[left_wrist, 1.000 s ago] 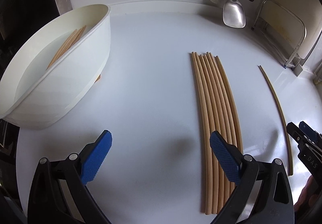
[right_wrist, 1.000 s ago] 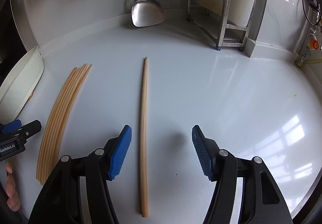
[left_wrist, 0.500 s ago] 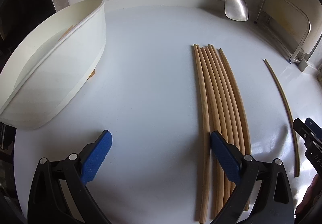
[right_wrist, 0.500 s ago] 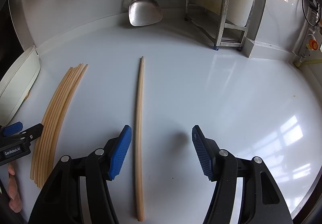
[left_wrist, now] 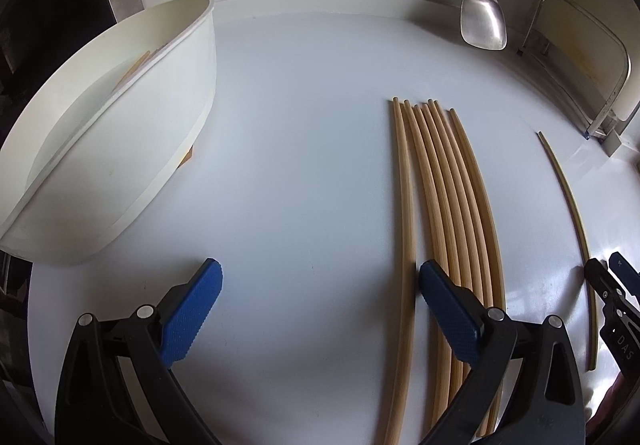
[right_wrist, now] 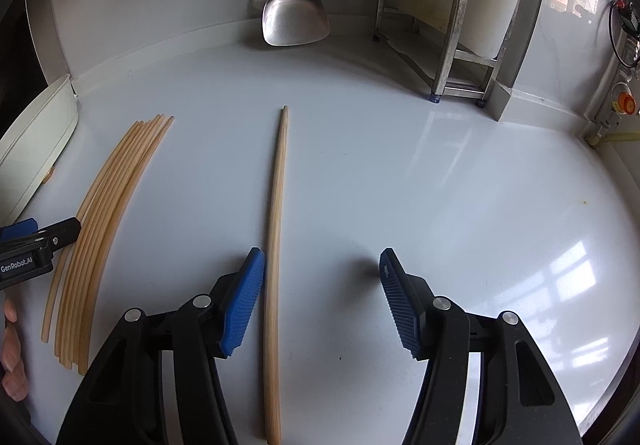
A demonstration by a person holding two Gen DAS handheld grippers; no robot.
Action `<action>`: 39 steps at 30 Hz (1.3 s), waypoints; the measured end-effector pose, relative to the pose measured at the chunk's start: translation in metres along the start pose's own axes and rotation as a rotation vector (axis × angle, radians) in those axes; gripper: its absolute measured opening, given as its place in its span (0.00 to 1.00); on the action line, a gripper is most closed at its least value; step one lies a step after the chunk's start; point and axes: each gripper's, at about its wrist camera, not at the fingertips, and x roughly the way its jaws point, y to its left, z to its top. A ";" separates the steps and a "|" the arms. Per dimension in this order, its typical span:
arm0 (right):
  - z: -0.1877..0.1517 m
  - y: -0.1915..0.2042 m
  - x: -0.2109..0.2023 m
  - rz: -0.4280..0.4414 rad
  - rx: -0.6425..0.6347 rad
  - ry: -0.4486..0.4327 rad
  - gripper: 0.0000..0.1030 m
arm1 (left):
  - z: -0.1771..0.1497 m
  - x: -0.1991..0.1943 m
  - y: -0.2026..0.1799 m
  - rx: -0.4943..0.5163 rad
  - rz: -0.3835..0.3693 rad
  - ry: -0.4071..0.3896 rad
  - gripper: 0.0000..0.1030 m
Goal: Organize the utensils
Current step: 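Lower both open tools over the chopstick row on the counter, then close the left tool on one chopstick while the right tool closes on another, then carry the held chopsticks with both tools over the white basin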
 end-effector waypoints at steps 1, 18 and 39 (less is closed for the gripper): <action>0.001 0.001 0.000 0.001 -0.006 -0.001 0.54 | 0.002 0.002 -0.001 0.000 0.000 0.001 0.94; 0.004 0.019 0.001 0.051 -0.076 -0.011 0.24 | 0.011 -0.007 -0.019 0.069 -0.047 -0.017 0.51; 0.012 0.012 -0.014 0.133 0.010 0.035 0.06 | 0.016 -0.032 -0.008 0.060 -0.169 0.053 0.07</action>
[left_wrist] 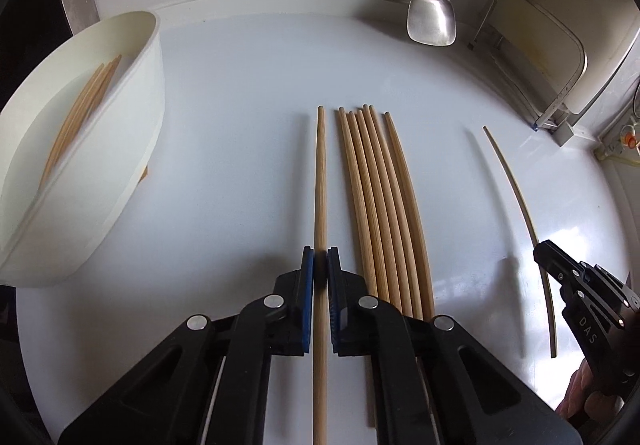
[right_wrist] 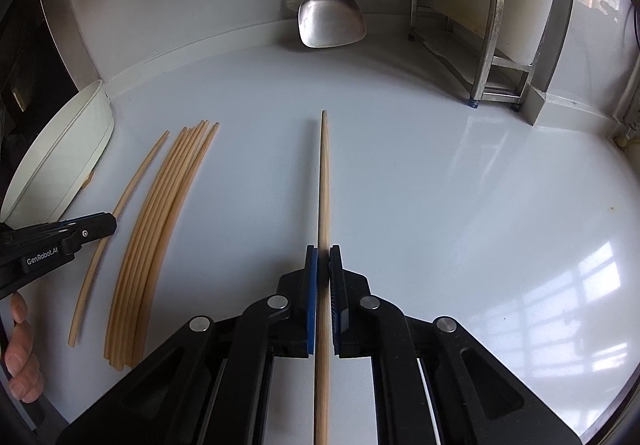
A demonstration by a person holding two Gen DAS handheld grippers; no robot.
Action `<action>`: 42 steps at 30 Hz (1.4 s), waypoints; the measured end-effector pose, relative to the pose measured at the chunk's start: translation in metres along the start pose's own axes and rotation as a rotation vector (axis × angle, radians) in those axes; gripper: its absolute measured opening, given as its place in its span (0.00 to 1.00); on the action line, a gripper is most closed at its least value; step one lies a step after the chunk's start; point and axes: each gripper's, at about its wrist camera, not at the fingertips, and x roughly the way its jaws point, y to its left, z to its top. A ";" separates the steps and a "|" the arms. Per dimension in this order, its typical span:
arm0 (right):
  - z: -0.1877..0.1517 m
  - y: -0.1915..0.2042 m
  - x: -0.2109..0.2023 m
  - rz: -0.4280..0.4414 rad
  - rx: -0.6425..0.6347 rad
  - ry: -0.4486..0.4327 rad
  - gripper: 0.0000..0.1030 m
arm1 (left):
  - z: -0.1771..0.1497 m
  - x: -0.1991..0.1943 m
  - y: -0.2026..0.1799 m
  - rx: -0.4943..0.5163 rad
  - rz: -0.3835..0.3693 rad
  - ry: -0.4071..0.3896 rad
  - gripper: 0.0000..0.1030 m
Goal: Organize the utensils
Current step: 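Carry the held chopsticks with both tools over the white basin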
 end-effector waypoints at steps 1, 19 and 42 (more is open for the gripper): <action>0.001 0.001 -0.004 0.003 0.004 -0.002 0.06 | 0.003 -0.006 -0.001 0.005 -0.001 -0.005 0.07; 0.082 0.122 -0.082 0.091 -0.085 -0.116 0.06 | 0.053 -0.134 0.107 -0.031 0.072 -0.190 0.07; 0.138 0.356 0.049 0.234 -0.160 0.100 0.06 | 0.090 -0.048 0.265 -0.085 0.070 -0.016 0.07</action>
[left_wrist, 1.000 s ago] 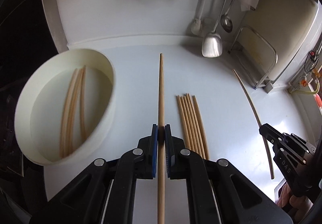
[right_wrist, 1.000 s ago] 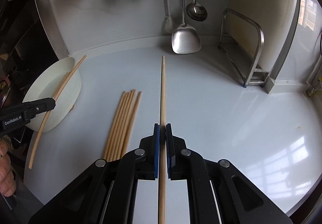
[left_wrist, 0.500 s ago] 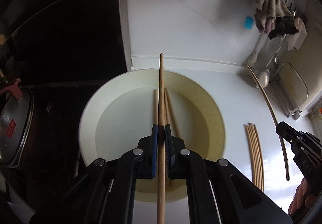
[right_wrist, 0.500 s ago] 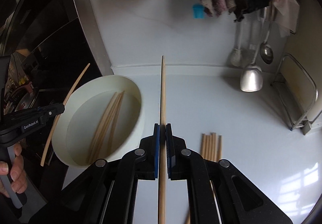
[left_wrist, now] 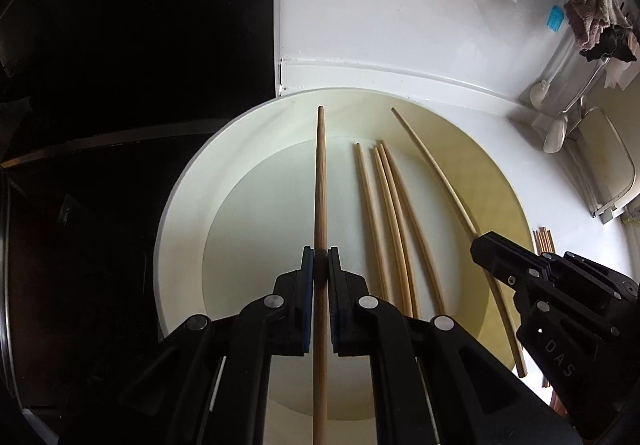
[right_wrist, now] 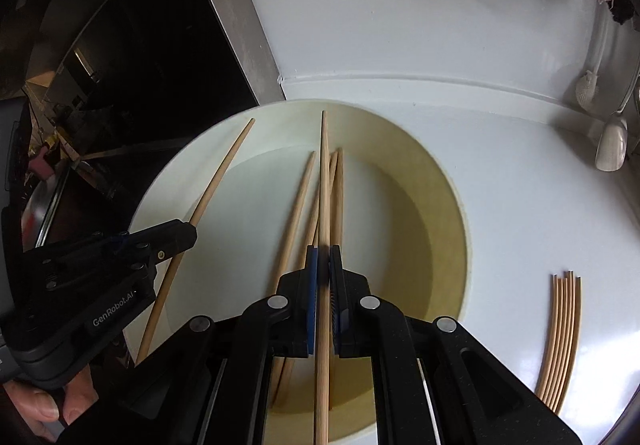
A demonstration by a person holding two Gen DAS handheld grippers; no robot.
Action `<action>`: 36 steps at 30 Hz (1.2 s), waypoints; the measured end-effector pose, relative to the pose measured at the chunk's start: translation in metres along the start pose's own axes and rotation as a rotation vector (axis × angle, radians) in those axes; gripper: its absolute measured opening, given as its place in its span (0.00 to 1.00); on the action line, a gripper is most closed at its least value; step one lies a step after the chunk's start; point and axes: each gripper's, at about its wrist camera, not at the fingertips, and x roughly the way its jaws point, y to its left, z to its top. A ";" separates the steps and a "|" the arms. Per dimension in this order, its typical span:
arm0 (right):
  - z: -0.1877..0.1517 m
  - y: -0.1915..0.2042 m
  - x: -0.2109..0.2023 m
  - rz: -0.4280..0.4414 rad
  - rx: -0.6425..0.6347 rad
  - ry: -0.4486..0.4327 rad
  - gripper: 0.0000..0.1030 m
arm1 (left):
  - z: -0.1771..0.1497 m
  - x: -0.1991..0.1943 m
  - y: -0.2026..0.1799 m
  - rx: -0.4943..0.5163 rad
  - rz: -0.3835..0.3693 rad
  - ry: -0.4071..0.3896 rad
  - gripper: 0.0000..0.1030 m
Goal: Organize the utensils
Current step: 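Carry the held chopsticks with both tools over the white basin, then open both tools to drop the chopsticks into the basin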
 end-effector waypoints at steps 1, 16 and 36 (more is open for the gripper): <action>0.000 0.002 0.004 -0.002 0.003 0.012 0.06 | 0.000 0.004 0.001 0.002 -0.003 0.007 0.07; 0.001 0.004 0.047 -0.041 0.018 0.102 0.06 | -0.001 0.039 0.009 -0.005 -0.011 0.107 0.08; -0.004 -0.001 0.005 -0.068 0.016 0.038 0.24 | 0.003 -0.013 0.019 -0.044 0.017 -0.020 0.70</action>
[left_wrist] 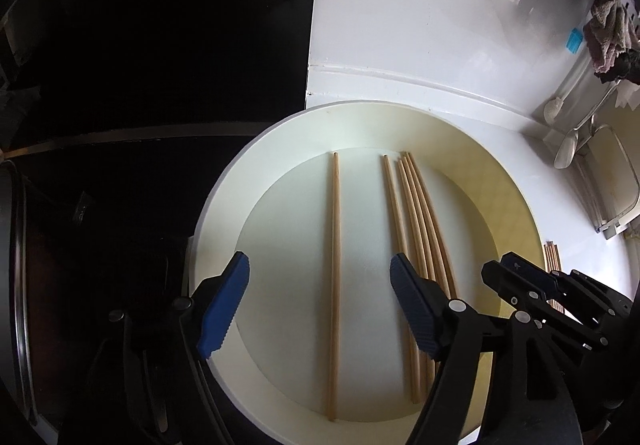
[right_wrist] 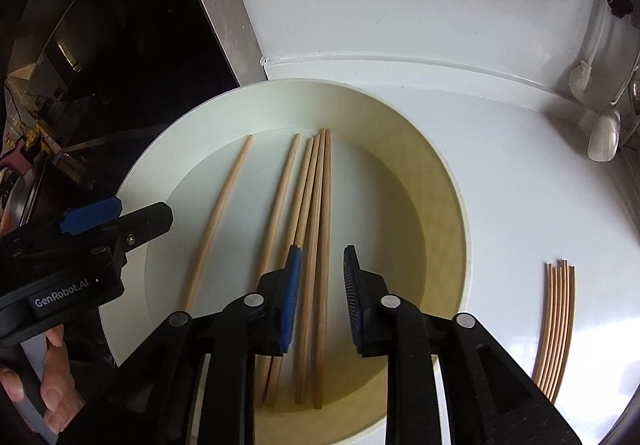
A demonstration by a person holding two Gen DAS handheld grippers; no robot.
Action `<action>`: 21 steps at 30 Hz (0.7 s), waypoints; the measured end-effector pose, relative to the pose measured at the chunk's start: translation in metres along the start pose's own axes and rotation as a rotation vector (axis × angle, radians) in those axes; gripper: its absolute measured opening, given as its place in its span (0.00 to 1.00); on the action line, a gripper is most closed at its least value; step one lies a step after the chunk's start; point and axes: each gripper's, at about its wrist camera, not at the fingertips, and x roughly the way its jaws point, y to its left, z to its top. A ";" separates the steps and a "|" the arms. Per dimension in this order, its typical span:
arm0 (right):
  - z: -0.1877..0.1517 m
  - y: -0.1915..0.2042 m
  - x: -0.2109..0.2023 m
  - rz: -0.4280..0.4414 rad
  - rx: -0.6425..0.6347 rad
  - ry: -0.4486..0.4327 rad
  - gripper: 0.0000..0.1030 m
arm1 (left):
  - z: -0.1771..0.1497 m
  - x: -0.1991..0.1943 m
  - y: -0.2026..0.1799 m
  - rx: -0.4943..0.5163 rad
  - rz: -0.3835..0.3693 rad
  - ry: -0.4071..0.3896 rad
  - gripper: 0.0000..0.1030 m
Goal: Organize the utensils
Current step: 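Lift both open tools away from the basin toward the pile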
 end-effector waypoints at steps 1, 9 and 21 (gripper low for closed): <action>-0.002 -0.001 -0.005 -0.001 0.001 -0.010 0.27 | -0.002 -0.004 -0.001 0.002 0.003 -0.009 0.72; -0.024 -0.007 -0.032 -0.023 0.035 -0.033 0.42 | -0.023 -0.030 -0.010 0.020 0.004 -0.033 0.77; -0.059 -0.024 -0.067 -0.050 0.064 -0.048 0.51 | -0.053 -0.063 -0.038 0.078 -0.012 -0.087 0.90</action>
